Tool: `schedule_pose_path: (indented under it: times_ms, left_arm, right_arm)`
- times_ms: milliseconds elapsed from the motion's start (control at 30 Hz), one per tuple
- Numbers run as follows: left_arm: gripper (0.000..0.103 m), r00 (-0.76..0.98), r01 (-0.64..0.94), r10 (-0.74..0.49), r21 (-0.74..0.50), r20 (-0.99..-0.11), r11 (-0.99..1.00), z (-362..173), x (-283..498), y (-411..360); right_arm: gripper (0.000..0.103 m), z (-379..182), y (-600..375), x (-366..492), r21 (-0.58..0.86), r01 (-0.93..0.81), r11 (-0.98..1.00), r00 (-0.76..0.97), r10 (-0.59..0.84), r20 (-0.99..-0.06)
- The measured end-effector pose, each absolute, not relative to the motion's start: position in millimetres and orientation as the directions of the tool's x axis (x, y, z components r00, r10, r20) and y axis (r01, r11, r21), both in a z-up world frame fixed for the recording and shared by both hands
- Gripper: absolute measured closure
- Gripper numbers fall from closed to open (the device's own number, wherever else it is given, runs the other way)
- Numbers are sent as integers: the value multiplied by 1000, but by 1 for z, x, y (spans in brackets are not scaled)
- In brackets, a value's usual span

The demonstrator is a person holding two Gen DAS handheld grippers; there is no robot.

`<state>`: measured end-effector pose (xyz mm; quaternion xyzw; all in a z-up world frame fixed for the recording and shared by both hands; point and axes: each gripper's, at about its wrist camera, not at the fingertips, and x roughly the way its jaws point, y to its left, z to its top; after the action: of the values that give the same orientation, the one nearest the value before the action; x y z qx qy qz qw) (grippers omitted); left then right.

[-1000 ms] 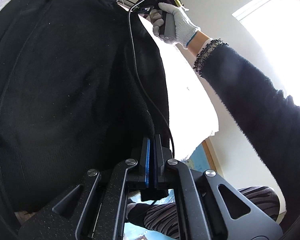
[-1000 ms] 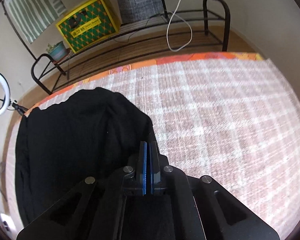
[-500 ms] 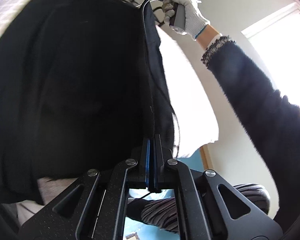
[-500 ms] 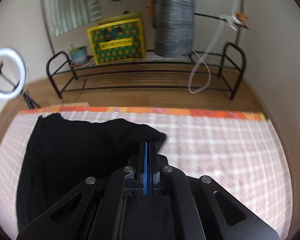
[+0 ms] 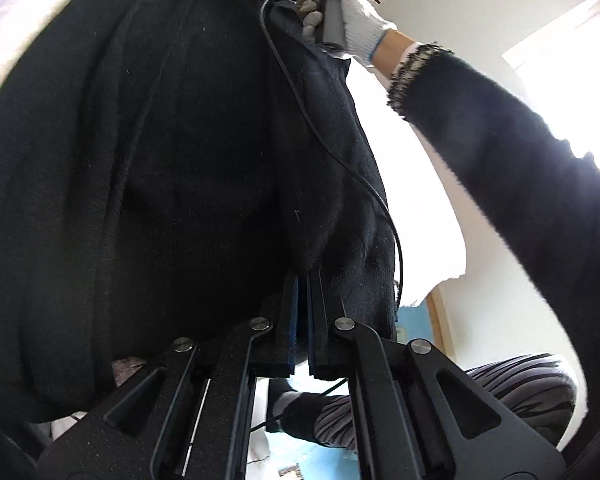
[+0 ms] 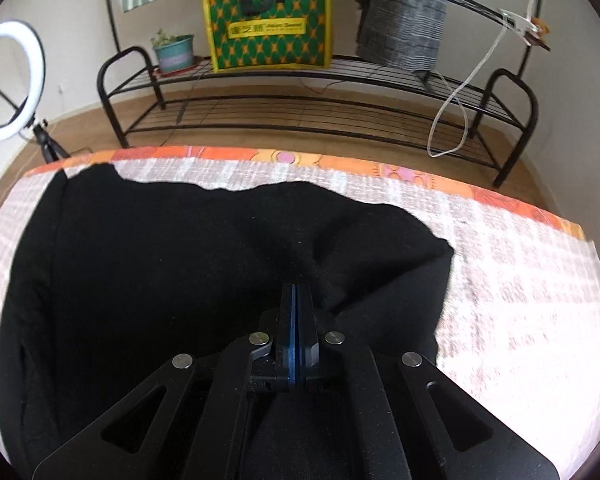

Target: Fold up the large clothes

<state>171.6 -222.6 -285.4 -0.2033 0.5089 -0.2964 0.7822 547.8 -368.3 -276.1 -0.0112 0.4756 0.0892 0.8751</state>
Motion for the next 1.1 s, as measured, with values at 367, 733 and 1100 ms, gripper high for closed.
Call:
schedule_pose_path:
  times_ms: [367, 733, 1100]
  left_arm:
    - [101, 398, 303, -626, -549, -670, 779, -254, 142, -202]
    - [57, 367, 479, -643, -456, -672, 750, -236, 104, -268]
    - [56, 362, 587, -473, -198, -803, 785, -265, 106, -351]
  right_arm:
    - [87, -143, -438, 439, 217, -133, 967, 675, 248, -695]
    - [80, -69, -524, 266, 323, -112, 940, 746, 294, -597]
    - [58, -110, -586, 180, 437, 18, 899, 745, 280, -605]
